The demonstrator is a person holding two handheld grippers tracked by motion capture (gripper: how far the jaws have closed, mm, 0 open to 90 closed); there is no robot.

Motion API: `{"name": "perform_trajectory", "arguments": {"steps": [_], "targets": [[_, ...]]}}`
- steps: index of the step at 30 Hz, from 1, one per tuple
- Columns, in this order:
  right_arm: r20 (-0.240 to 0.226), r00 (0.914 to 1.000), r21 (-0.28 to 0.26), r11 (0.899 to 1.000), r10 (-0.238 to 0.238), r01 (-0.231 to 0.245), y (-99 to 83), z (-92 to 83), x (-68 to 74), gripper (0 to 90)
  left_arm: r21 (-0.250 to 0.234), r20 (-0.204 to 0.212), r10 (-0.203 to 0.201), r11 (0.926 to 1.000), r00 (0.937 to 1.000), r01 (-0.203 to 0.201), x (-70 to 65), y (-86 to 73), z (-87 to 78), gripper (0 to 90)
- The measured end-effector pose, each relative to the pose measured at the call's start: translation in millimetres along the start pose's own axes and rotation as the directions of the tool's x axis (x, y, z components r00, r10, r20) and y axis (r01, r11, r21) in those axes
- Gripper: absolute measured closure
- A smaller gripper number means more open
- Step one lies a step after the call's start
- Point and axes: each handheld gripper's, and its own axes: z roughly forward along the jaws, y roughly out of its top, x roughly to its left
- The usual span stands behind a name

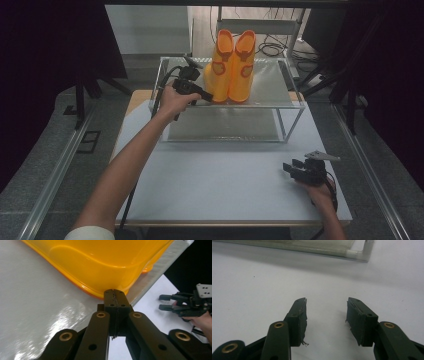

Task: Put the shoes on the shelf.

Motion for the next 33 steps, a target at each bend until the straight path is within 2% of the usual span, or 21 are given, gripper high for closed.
{"name": "perform_trajectory", "arguments": {"steps": [5,9,11,16,19,25,29,33], "targets": [[-0.003,1.0,0.0,1.0,0.005,-0.005,0.0,-0.2,-0.3,50.1,-0.002,0.013,0.001,1.0,0.9999,-0.001,0.0,-0.4,-1.0,89.5],[-0.003,1.0,-0.003,1.0,0.004,-0.004,-0.1,-0.5,-0.2,50.0,-0.053,0.028,0.007,0.9986,0.9996,-0.006,0.6,-1.1,-8.7,86.7],[-0.002,1.0,-0.006,1.0,0.003,-0.003,-0.2,-0.8,-0.2,50.0,-0.077,0.017,0.013,0.997,0.9998,-0.011,-0.2,-1.9,-15.3,83.7],[-0.003,1.0,-0.005,1.0,0.004,-0.004,-0.2,-0.7,-0.2,50.0,-0.135,0.03,0.034,0.9903,0.999,-0.03,-0.1,-9.6,-34.9,76.4],[-0.002,1.0,-0.006,1.0,0.005,-0.005,-0.2,-0.9,-0.2,50.0,-0.155,0.043,0.04,0.9874,0.9983,-0.033,0.4,-18.0,-45.4,72.6],[0.003,1.0,-0.007,1.0,0.005,-0.005,-0.3,-0.9,-0.4,50.0,-0.185,0.042,0.043,0.9822,0.9982,-0.034,0.6,-41.3,-61.2,66.8],[0.004,1.0,-0.005,1.0,0.007,-0.007,-0.3,-0.8,-0.3,49.9,-0.21,0.01,0.058,0.9762,0.9983,-0.055,-0.7,-57.4,-70.6,60.8],[0.006,1.0,-0.005,1.0,0.008,-0.008,-0.3,-0.7,-0.5,49.9,-0.233,0.01,0.068,0.9703,0.9976,-0.064,-2.4,-75.5,-77.0,55.2]]}}
